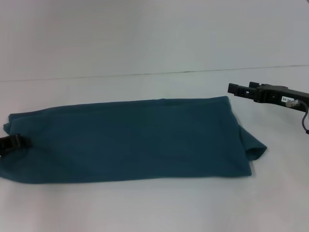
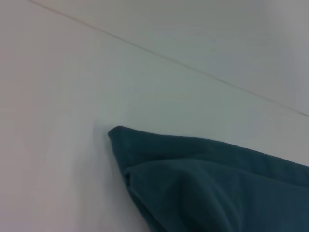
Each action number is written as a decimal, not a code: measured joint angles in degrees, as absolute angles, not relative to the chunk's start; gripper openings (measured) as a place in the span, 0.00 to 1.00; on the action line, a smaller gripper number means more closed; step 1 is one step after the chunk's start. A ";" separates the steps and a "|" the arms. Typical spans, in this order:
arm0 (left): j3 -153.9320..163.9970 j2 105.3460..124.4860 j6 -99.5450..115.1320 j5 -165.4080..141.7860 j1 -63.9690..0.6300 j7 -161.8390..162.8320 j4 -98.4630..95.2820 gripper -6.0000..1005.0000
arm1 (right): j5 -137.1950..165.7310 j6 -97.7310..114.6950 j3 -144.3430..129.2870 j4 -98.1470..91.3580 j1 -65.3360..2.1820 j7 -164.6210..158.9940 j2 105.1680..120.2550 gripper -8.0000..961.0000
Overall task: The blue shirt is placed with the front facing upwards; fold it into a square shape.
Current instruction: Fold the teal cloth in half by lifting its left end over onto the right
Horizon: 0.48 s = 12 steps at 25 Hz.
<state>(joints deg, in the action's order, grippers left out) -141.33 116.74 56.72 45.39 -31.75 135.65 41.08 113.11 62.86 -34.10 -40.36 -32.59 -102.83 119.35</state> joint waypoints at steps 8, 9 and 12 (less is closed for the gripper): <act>-141.93 116.62 56.20 41.00 -31.12 137.64 43.31 0.11 | 113.12 62.42 -34.10 -40.17 -32.81 -102.93 119.35 0.95; -141.94 116.61 56.16 40.88 -30.99 137.69 43.69 0.11 | 113.12 62.29 -34.10 -40.04 -32.86 -102.93 119.35 0.95; -141.95 116.36 56.08 40.69 -30.84 137.75 44.18 0.11 | 113.12 62.12 -34.10 -39.53 -33.05 -102.91 119.35 0.95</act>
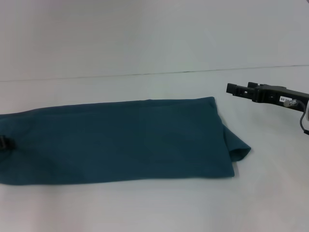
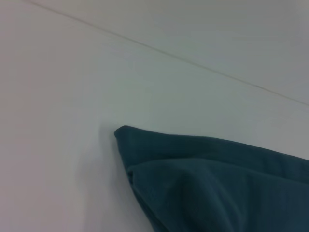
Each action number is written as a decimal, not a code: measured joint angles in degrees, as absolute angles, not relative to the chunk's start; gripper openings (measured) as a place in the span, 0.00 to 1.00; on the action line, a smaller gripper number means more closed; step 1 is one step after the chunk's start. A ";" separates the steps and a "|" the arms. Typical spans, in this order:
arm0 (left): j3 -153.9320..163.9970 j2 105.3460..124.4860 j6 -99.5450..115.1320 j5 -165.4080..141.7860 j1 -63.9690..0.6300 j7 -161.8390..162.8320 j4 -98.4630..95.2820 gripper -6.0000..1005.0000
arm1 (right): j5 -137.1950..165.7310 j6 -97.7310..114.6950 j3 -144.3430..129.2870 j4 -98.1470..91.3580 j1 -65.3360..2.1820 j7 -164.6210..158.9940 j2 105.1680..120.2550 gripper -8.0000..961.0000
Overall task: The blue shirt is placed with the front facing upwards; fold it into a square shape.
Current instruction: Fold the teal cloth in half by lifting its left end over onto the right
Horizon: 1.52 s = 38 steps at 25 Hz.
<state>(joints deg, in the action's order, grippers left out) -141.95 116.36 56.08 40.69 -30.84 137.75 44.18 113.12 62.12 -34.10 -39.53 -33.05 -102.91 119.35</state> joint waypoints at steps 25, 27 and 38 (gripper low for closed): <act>-142.03 115.98 53.92 36.90 -30.15 140.91 47.56 0.11 | 113.32 61.41 -34.10 -38.97 -33.11 -102.83 119.42 0.95; -142.03 116.07 53.78 36.38 -30.11 140.99 47.75 0.11 | 113.29 61.41 -34.10 -38.88 -33.12 -102.83 119.43 0.95; -141.64 119.27 57.77 35.94 -30.11 141.07 55.34 0.11 | 113.42 61.34 -34.21 -38.79 -33.25 -102.83 119.44 0.95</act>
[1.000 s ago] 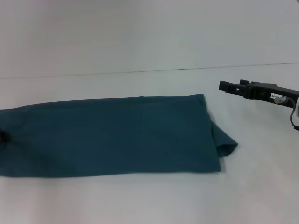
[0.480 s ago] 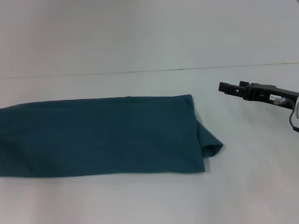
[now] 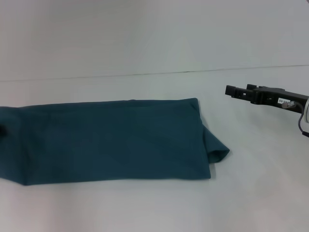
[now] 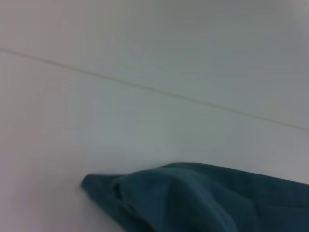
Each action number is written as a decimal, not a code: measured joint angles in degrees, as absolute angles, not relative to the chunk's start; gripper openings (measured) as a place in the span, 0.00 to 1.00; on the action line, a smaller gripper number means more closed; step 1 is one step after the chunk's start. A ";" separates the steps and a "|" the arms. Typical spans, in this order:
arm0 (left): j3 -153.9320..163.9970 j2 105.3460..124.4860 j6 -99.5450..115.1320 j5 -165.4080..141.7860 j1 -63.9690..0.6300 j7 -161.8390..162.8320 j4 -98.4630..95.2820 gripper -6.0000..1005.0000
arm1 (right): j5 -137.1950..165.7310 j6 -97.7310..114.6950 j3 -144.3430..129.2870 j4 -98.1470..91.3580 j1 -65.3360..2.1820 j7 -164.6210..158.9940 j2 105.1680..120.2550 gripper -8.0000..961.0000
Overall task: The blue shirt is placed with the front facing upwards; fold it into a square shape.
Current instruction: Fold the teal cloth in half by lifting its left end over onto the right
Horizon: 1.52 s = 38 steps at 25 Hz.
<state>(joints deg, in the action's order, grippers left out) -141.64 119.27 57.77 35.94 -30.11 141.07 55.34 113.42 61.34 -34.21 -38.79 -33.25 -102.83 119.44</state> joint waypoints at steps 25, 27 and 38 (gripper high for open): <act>-134.20 122.16 62.67 33.44 -32.49 146.78 63.52 0.11 | 117.74 91.81 -43.58 -49.14 -26.06 -77.75 119.22 0.95; -132.49 122.76 62.94 32.60 -32.48 148.17 65.41 0.11 | 118.40 92.12 -43.59 -49.16 -25.93 -77.33 119.21 0.95; -121.90 123.86 63.76 27.81 -35.24 158.13 69.32 0.11 | 119.07 98.93 -39.76 -50.96 -24.09 -75.48 118.68 0.95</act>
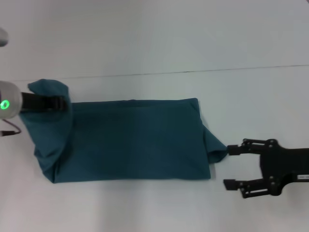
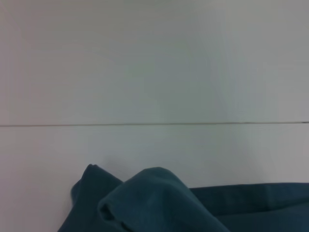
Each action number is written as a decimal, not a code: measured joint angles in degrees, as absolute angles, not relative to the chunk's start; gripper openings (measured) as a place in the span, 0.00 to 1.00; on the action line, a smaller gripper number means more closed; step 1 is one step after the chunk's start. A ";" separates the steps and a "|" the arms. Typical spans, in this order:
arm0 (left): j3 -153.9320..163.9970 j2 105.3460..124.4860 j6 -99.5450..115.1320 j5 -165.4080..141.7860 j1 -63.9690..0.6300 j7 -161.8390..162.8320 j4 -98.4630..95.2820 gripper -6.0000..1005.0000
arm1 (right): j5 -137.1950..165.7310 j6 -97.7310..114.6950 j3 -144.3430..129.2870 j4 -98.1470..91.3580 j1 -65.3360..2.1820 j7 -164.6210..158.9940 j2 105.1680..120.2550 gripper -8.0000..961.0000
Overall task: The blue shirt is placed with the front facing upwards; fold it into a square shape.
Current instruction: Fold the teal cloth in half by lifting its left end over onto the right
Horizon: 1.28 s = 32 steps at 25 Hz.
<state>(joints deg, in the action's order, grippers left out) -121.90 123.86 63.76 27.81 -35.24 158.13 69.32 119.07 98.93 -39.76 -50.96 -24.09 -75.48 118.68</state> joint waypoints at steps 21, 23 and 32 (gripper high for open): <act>-107.23 124.44 63.65 27.86 -42.57 170.46 67.44 0.11 | 119.41 105.43 -31.64 -53.34 -19.55 -72.73 117.23 0.95; -107.11 124.53 64.02 28.03 -43.26 170.52 67.03 0.11 | 119.41 105.48 -31.30 -53.35 -19.11 -72.35 117.18 0.95; -105.47 124.63 62.63 31.11 -46.65 170.61 61.13 0.11 | 119.44 105.60 -30.57 -52.98 -17.68 -70.41 117.16 0.95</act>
<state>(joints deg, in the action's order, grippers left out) -105.47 124.63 62.63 31.11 -46.65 170.61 61.13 119.44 105.60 -30.57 -52.98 -17.68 -70.41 117.16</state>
